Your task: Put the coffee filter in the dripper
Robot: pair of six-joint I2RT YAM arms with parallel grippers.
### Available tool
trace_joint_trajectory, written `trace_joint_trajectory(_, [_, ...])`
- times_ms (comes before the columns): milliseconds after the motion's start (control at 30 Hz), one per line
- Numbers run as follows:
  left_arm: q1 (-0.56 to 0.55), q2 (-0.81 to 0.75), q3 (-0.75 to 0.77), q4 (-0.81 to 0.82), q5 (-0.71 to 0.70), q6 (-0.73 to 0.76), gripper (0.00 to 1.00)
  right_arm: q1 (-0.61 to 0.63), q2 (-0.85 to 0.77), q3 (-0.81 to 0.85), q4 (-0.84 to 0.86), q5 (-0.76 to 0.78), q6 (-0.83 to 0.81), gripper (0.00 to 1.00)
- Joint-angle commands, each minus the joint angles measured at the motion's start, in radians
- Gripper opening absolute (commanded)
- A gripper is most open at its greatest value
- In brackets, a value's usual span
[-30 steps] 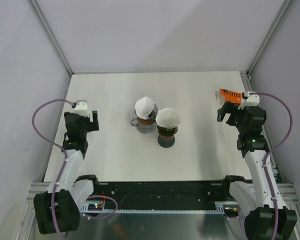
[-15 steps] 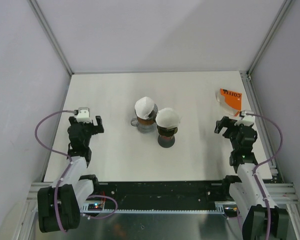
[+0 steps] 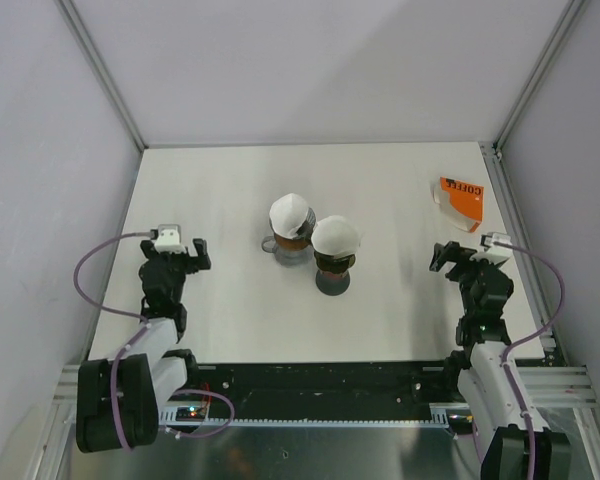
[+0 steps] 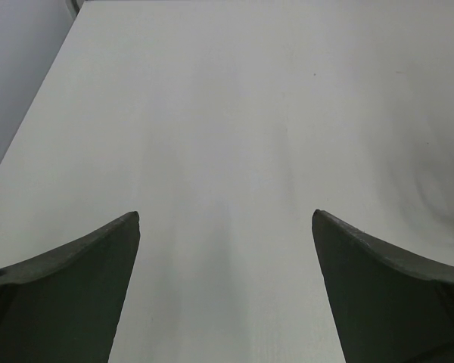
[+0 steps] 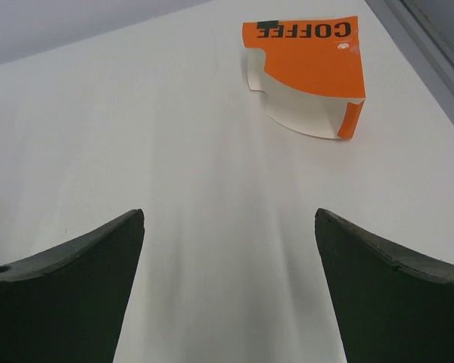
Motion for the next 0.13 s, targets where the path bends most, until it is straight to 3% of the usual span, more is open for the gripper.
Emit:
trace_joint_trajectory(0, [0.009,-0.005,-0.014,0.119,0.013,-0.013,1.0,-0.005,0.0,-0.016,0.079,0.012,-0.004,0.99])
trace_joint_trajectory(100, [0.009,-0.009,-0.027,0.155,-0.008,-0.037,1.0,-0.005,0.017,-0.024,0.107,0.012,-0.008,0.99])
